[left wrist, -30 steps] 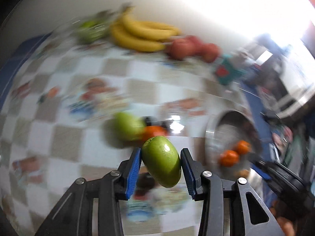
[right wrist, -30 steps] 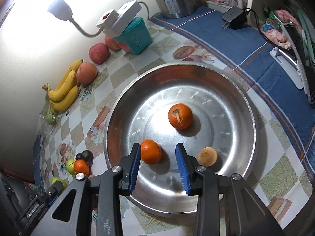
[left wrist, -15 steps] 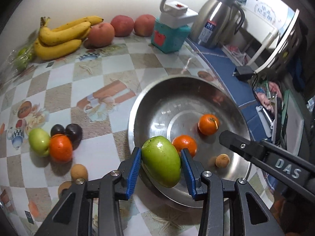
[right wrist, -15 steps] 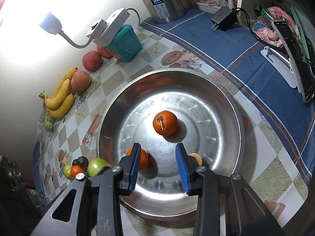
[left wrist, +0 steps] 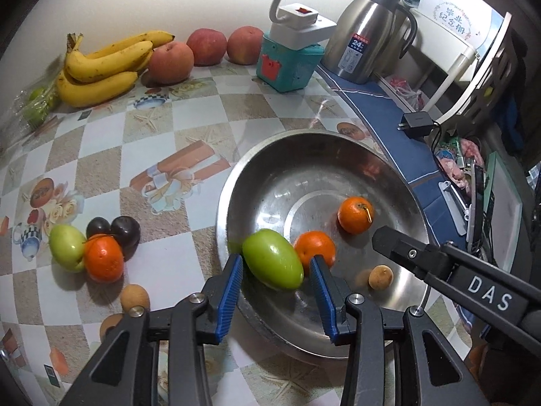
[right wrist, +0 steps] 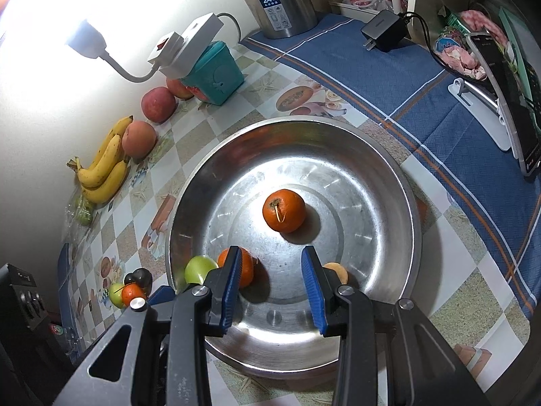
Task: Organize fruits
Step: 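Carry the green pear into the steel bowl and open the left tool, then withdraw both tools from the bowl back toward the fruit cluster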
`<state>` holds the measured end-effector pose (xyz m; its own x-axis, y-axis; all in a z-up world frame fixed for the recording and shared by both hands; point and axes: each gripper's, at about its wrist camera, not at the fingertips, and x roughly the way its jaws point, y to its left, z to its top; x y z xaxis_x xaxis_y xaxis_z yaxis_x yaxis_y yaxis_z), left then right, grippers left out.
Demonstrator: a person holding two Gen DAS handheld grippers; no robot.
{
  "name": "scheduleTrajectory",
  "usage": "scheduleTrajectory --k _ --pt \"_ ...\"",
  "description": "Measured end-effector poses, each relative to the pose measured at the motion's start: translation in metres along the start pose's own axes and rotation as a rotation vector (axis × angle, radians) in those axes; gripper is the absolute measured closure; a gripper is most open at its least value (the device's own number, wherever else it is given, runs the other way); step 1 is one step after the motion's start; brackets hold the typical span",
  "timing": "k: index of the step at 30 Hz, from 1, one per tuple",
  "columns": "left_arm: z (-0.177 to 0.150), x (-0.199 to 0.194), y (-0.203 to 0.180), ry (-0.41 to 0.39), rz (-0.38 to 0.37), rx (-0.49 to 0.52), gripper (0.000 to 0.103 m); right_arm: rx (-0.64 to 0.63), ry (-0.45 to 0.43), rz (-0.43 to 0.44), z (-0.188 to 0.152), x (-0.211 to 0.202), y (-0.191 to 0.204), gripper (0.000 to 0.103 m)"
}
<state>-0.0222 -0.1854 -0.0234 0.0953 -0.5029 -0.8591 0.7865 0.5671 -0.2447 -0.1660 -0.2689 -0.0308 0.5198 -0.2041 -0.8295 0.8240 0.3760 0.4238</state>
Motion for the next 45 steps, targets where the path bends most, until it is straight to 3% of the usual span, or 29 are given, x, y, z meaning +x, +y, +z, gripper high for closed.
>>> scheduleTrajectory --k 7,10,15,19,21,23,25,26,27,29,32,36,40,42,45 --pt "0.005 -0.016 0.034 -0.004 0.06 -0.132 0.056 -0.023 0.008 0.005 -0.001 0.002 0.005 0.065" --pt "0.005 -0.025 0.057 -0.003 0.116 -0.216 0.046 -0.041 0.017 0.001 -0.003 0.005 0.008 0.065" --pt "-0.004 -0.035 0.099 0.039 0.238 -0.352 0.043 -0.092 0.035 -0.004 -0.008 0.01 0.019 0.065" --pt "-0.014 -0.043 0.127 0.051 0.273 -0.445 0.031 -0.142 0.044 -0.014 -0.011 0.013 0.029 0.064" --pt "-0.018 -0.047 0.135 0.047 0.278 -0.48 0.025 -0.171 0.054 -0.023 -0.014 0.017 0.035 0.057" --pt "-0.021 -0.052 0.144 0.045 0.3 -0.518 0.008 -0.2 0.056 -0.042 -0.016 0.019 0.041 0.053" --pt "-0.024 -0.054 0.149 0.042 0.322 -0.541 0.0 -0.223 0.054 -0.06 -0.017 0.02 0.044 0.052" --pt "-0.026 -0.054 0.153 0.045 0.329 -0.55 0.0 -0.231 0.054 -0.068 -0.018 0.02 0.045 0.046" --pt "-0.026 -0.053 0.155 0.05 0.329 -0.556 0.0 -0.235 0.054 -0.073 -0.018 0.021 0.045 0.034" --pt "-0.029 -0.052 0.16 0.061 0.323 -0.575 0.0 -0.241 0.049 -0.079 -0.019 0.022 0.046 0.025" --pt "-0.033 -0.053 0.167 0.063 0.342 -0.607 0.0 -0.261 0.035 -0.094 -0.02 0.021 0.049 0.024" --pt "-0.035 -0.057 0.173 0.048 0.363 -0.621 0.0 -0.288 0.022 -0.106 -0.021 0.022 0.053 0.013" --pt "-0.034 -0.06 0.177 0.04 0.379 -0.618 0.0 -0.308 0.009 -0.108 -0.023 0.022 0.056 0.012" --pt "-0.034 -0.062 0.18 0.037 0.387 -0.615 0.0 -0.316 0.005 -0.103 -0.025 0.023 0.057 0.003" --pt "-0.033 -0.067 0.182 0.024 0.409 -0.598 0.0 -0.326 -0.007 -0.106 -0.026 0.021 0.059 0.002"
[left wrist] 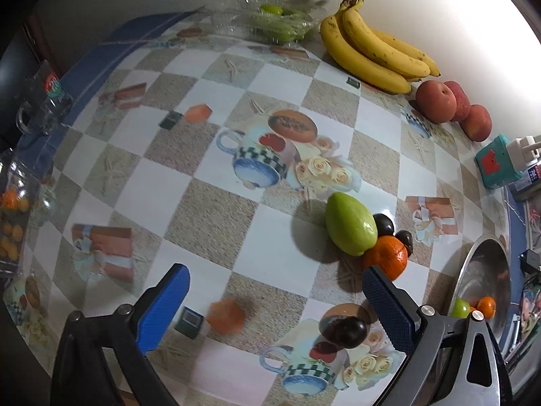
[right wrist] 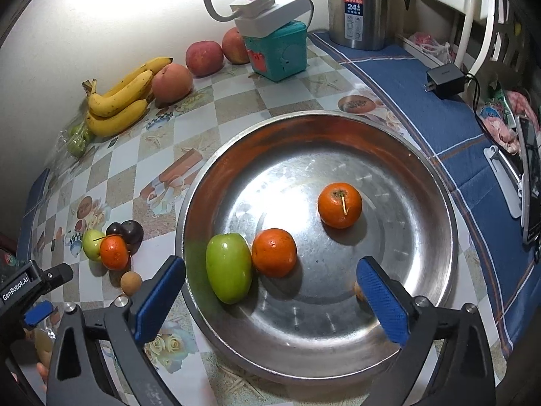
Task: Organize fruits
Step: 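Withdraw both tools from the bowl back toward the fruit cluster, then move the right tool onto the small tan fruit and close it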
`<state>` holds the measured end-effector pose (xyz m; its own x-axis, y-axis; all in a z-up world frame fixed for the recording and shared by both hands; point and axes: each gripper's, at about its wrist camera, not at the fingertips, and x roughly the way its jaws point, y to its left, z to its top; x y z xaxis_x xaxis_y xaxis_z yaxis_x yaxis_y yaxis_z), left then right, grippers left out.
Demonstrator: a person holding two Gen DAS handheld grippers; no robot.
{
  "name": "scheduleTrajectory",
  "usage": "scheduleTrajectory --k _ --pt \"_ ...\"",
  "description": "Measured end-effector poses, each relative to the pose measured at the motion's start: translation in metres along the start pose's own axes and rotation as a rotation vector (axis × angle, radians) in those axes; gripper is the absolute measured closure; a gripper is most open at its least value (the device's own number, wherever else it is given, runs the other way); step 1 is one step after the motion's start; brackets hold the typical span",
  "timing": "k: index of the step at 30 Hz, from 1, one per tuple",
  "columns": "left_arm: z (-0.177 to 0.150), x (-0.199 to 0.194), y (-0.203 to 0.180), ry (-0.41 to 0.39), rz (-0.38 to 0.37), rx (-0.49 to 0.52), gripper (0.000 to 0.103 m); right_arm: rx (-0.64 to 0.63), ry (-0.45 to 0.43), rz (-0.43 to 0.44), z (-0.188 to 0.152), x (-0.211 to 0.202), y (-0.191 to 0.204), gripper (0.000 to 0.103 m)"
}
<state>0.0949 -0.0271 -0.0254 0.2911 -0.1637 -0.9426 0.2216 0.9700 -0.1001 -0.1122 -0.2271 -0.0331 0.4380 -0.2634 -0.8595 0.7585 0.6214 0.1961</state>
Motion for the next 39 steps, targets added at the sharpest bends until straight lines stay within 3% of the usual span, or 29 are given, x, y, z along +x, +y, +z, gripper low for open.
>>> scheduleTrajectory --k 13,23,32,39 --pt "0.018 -0.019 0.02 -0.09 0.054 0.094 0.0 -0.029 -0.06 0.087 0.0 -0.02 0.028 0.002" --pt "0.033 -0.026 0.056 -0.111 0.087 0.054 0.0 -0.125 -0.004 0.159 0.003 -0.021 0.09 0.002" --pt "0.033 -0.013 0.051 -0.068 0.074 0.057 0.0 -0.151 0.077 0.185 0.001 0.002 0.128 0.002" --pt "0.033 0.011 0.045 -0.009 0.1 0.063 0.0 -0.171 0.141 0.161 -0.004 0.028 0.132 0.002"
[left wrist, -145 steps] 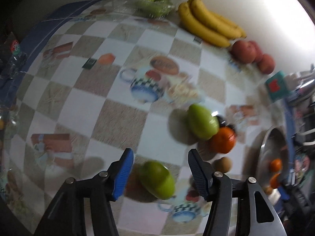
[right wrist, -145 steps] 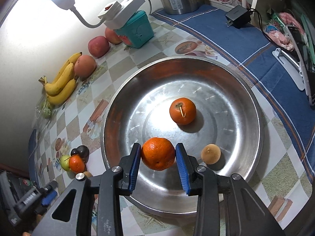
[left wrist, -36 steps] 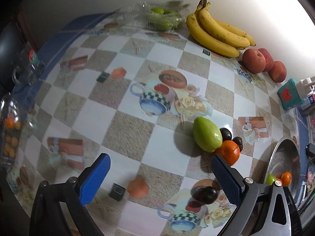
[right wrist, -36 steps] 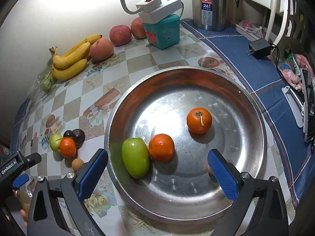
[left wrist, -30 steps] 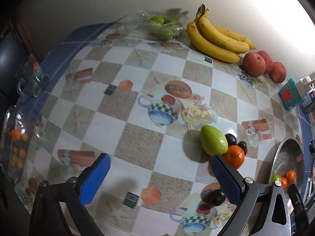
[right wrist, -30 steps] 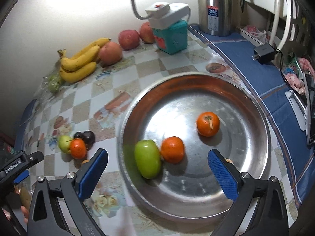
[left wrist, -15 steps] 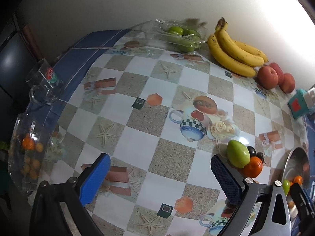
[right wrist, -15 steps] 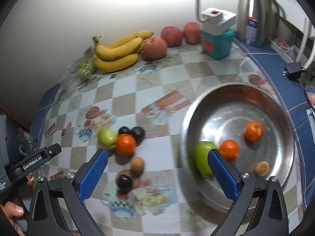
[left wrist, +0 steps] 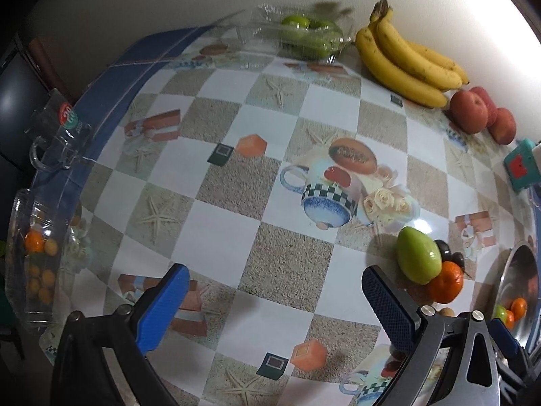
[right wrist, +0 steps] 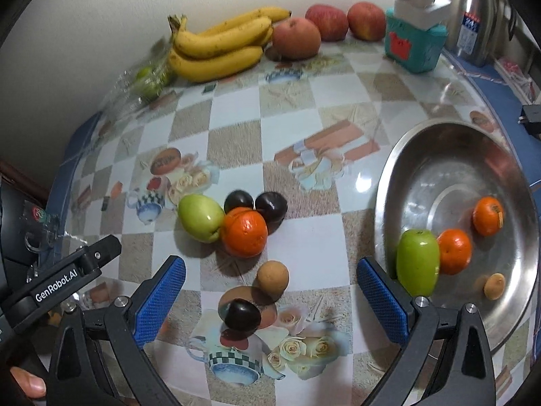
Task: Organize fruits
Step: 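Move the right tool onto the small tan fruit and close it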
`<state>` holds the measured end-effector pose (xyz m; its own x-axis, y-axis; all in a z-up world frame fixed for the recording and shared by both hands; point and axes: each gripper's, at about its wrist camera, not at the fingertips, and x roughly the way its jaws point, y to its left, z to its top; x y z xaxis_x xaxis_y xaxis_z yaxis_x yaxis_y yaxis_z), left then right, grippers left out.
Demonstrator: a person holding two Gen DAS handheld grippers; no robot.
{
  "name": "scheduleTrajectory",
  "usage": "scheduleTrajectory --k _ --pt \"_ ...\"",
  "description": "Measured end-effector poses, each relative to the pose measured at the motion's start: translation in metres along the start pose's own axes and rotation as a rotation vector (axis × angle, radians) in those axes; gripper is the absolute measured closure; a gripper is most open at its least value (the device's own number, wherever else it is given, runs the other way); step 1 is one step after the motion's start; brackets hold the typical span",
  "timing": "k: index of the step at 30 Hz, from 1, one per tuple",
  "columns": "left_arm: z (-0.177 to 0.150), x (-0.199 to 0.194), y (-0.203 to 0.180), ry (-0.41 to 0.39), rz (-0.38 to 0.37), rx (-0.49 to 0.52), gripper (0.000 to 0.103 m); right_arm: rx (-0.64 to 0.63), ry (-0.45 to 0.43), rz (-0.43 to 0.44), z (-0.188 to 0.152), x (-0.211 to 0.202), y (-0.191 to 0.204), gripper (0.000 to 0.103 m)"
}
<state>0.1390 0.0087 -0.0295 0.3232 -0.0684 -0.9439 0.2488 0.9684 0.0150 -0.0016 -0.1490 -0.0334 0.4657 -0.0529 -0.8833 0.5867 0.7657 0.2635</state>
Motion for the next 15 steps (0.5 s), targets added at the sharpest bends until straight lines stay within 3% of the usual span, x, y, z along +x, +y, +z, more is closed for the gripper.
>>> scheduleTrajectory --k 13,15 --pt "-0.007 0.029 -0.017 0.094 -0.035 0.016 0.0 -0.027 0.048 -0.025 -0.002 0.021 -0.002 0.002" --pt "-0.009 0.029 -0.022 0.097 -0.037 0.025 0.0 -0.038 0.049 -0.034 -0.003 0.023 -0.001 0.006"
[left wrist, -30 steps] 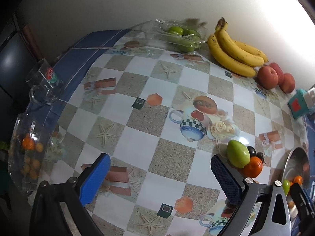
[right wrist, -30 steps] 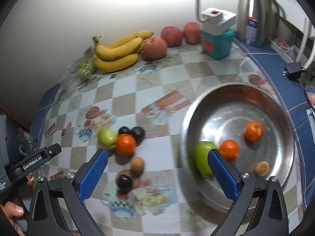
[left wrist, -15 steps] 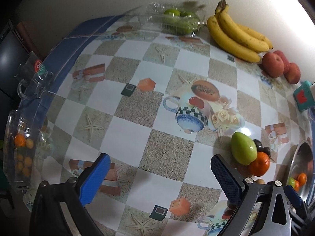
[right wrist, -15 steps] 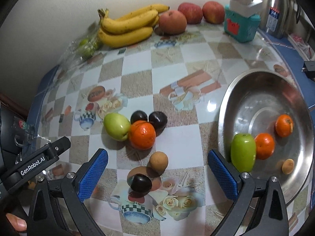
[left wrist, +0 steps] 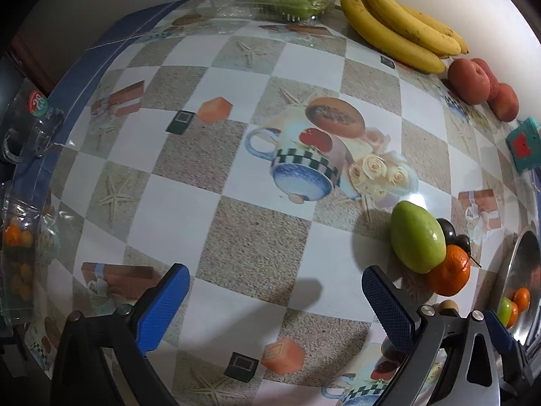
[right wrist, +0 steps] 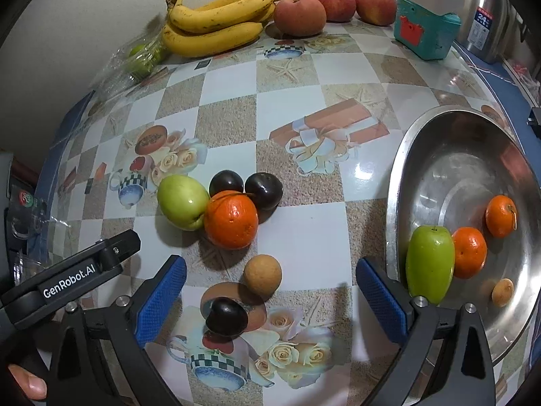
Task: Organize fruits
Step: 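Move the right tool onto the small tan fruit and close it, then lift the tan fruit with the right tool while the left tool grasps a dark plum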
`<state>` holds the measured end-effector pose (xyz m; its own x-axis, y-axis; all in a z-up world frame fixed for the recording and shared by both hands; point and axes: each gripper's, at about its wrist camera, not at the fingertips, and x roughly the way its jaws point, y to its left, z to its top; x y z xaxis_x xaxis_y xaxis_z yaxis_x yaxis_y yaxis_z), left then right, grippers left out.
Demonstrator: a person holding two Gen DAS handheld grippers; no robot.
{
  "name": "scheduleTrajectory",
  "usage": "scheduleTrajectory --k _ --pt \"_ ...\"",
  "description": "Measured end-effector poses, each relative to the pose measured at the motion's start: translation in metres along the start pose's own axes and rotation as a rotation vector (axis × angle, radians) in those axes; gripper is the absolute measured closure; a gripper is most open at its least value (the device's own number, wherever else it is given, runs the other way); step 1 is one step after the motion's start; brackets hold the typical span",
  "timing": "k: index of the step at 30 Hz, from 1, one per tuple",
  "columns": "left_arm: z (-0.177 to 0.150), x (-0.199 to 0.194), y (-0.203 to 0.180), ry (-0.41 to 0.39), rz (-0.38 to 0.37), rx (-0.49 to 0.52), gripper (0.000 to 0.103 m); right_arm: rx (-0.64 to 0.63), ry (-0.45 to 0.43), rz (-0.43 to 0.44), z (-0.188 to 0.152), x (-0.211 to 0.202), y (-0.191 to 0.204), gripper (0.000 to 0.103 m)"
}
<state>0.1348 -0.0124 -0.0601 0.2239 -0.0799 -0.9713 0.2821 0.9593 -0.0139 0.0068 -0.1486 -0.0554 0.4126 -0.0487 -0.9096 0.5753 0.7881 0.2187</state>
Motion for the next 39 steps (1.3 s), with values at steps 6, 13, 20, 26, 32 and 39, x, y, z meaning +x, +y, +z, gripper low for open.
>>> scheduleTrajectory --k 6,13,20,26,32,39 --pt "-0.003 0.0 -0.007 0.003 0.0 0.012 0.0 0.013 0.033 0.004 -0.005 0.01 -0.002 0.029" --pt "-0.005 -0.002 -0.017 0.004 -0.004 0.02 0.0 0.012 0.026 0.018 -0.007 0.01 -0.001 0.045" --pt "-0.004 -0.005 -0.017 0.006 -0.016 0.024 0.0 0.009 0.028 0.05 -0.008 0.009 0.001 0.071" --pt "-0.006 -0.008 -0.024 0.001 -0.029 0.045 0.0 0.015 0.016 0.08 -0.008 0.003 0.003 0.077" --pt "-0.01 -0.018 -0.034 -0.008 -0.057 0.079 0.0 0.046 -0.02 0.069 -0.01 -0.018 -0.006 0.077" --pt "-0.021 -0.018 -0.056 0.008 -0.087 0.147 0.001 0.122 -0.011 0.056 -0.017 -0.029 -0.031 0.077"
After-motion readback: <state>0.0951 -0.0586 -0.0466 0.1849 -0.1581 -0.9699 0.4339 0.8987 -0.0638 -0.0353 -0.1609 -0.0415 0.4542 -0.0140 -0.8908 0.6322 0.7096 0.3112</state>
